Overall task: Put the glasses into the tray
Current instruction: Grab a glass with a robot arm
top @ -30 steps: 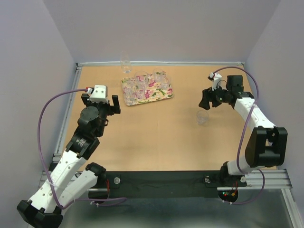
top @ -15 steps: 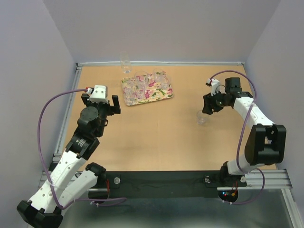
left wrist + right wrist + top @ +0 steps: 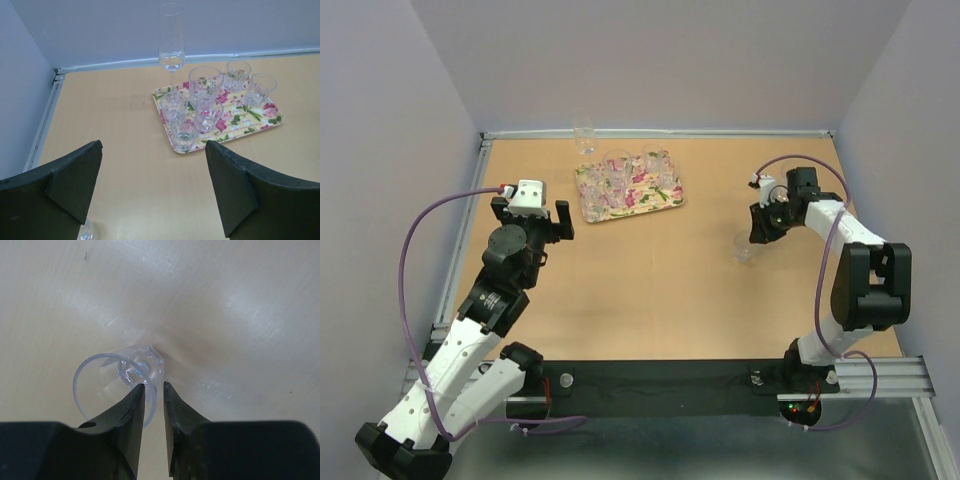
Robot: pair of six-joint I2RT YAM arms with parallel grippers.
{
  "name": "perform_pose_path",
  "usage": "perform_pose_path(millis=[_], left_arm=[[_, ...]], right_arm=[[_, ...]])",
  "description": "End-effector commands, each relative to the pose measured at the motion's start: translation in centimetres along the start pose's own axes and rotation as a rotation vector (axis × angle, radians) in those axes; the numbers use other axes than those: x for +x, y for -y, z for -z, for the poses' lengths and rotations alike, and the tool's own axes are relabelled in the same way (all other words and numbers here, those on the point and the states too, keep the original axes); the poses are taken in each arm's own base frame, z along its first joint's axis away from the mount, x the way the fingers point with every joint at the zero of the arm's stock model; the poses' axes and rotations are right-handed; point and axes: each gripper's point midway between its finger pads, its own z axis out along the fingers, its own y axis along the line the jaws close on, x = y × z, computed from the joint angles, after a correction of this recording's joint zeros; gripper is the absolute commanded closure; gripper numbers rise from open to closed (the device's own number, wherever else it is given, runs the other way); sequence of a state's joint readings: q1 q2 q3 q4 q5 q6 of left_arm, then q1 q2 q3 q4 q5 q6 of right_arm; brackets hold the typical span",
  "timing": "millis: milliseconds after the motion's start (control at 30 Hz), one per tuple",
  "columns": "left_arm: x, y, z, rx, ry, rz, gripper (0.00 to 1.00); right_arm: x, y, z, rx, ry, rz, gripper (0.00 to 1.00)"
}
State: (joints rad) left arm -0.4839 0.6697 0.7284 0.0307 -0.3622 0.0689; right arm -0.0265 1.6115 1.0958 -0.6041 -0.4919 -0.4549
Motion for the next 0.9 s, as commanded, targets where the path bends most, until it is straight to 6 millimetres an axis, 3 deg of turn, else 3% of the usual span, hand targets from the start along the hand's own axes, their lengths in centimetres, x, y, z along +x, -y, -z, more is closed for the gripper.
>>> perform_pose_path(millis=[0,67,167,467,733,867], left_arm=[[-1.5,-0.1,0.1,-0.002,0.064,0.035,0.04],[-1.5,-0.2,0.1,-0.007,0.064,0.035,0.04],[-1.7,-0.2,0.2,-0.007,0.071,0.038,0.04],[-1.9,-0.4,0.4,-0.014,0.08,0.042,0.04],[-1.7,-0.7,0.3,-0.03,0.078,0.039,0.04],[-1.6,-1.0,0.4,-0.045,0.076,0.036,0.04]], right_arm=[[-0.9,0.6,0.3,0.019,0.006,0.007,0.8],[-0.8,0.5,0.3,0.018,0.005,0.011,0.85],[-1.2,0.3,0.5,0.019,0.016,0.028,0.99],[-4.6,-0.6,2.5,0.017,0.1,0.126,1.0],[-9.4,-4.5,1.0,-0.035,0.119,0.26,0.99],[-12.3,-7.6,-0.4,-0.082,0.136,0.331,1.0]])
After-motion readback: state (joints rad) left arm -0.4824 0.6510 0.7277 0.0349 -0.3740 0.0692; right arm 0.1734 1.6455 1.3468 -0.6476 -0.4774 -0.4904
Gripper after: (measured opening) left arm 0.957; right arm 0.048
